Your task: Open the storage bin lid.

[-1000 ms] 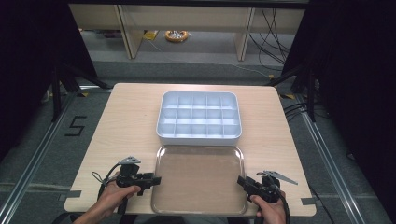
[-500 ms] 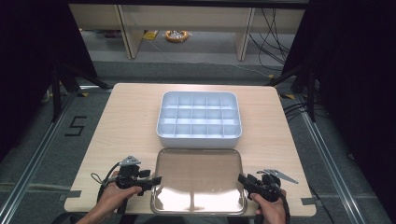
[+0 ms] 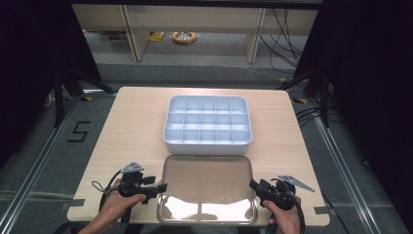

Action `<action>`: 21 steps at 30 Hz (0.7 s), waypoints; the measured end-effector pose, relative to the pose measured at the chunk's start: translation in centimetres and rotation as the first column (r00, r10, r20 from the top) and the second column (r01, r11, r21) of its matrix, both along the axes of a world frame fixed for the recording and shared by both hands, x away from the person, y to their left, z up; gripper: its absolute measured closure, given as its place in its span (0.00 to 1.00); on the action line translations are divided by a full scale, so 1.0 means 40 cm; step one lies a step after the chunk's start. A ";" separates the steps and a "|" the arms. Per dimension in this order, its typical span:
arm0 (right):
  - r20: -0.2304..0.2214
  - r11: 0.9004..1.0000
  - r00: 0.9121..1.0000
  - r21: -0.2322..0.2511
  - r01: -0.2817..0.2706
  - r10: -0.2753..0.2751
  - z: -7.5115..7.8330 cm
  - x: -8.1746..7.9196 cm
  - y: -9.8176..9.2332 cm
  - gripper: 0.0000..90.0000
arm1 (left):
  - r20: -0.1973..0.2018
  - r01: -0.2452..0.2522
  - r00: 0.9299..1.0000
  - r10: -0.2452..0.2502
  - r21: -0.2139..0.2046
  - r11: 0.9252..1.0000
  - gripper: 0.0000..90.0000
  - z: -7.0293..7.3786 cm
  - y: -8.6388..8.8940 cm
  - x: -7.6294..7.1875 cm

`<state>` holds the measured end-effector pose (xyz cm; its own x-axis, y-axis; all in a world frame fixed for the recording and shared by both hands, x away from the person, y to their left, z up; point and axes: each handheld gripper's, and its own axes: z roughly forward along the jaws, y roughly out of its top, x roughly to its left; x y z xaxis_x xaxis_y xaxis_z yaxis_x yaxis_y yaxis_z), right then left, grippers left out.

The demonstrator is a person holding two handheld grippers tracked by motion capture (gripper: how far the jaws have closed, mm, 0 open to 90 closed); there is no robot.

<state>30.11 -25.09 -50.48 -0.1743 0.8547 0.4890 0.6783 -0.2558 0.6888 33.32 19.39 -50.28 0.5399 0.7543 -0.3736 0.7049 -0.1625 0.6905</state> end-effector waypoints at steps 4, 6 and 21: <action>0.024 1.000 1.000 0.001 -0.003 0.003 0.008 -0.002 -0.003 0.48 | 0.002 0.010 1.000 -0.010 -0.002 1.000 0.36 -0.001 0.003 0.001; 0.066 0.998 0.998 -0.058 -0.011 0.014 0.003 0.003 -0.012 0.46 | -0.001 0.006 1.000 -0.006 -0.003 1.000 0.35 -0.001 0.004 0.002; 0.079 0.999 0.997 -0.047 0.020 -0.016 0.029 -0.014 -0.001 0.37 | 0.015 0.042 0.999 -0.042 -0.029 0.999 0.29 0.007 0.005 -0.004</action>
